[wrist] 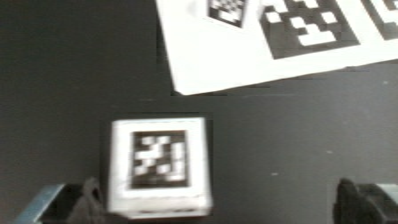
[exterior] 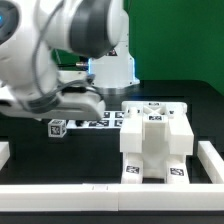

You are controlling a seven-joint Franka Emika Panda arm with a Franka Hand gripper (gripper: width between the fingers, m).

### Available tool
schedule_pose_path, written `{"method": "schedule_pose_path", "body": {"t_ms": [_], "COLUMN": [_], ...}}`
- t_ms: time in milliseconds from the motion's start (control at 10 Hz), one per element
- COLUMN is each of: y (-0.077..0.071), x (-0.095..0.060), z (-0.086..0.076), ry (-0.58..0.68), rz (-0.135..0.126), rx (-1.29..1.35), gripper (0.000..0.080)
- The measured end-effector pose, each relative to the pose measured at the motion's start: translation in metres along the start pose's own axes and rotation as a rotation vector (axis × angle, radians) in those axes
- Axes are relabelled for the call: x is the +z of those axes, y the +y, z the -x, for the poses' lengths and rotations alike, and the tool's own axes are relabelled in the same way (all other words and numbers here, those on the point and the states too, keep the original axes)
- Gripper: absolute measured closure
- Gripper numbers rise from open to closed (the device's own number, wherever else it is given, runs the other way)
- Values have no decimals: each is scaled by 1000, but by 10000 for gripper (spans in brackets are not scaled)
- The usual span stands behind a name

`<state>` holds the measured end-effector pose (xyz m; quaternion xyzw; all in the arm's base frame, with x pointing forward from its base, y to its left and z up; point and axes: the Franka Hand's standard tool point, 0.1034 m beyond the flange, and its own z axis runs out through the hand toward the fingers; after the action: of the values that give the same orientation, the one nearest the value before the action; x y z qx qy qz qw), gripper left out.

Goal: Assemble chair

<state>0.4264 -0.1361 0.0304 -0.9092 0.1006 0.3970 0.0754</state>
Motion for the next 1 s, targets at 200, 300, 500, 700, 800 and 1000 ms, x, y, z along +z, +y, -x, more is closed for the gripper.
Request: {"method": "schedule_pose_path", "body": {"t_ms": [200, 300, 500, 700, 800, 1000], "y": [6, 7, 8, 8, 8, 9], "x": [-28, -30, -29, -9, 11, 32], "z": [3, -3, -3, -2, 0, 6], "ry": [-113, -112, -112, -137, -163, -192], "rz": [-32, -26, -26, -36, -38, -45], "rx": [-6, 3, 3, 33, 44, 55], "gripper": [150, 150, 150, 150, 150, 150]}}
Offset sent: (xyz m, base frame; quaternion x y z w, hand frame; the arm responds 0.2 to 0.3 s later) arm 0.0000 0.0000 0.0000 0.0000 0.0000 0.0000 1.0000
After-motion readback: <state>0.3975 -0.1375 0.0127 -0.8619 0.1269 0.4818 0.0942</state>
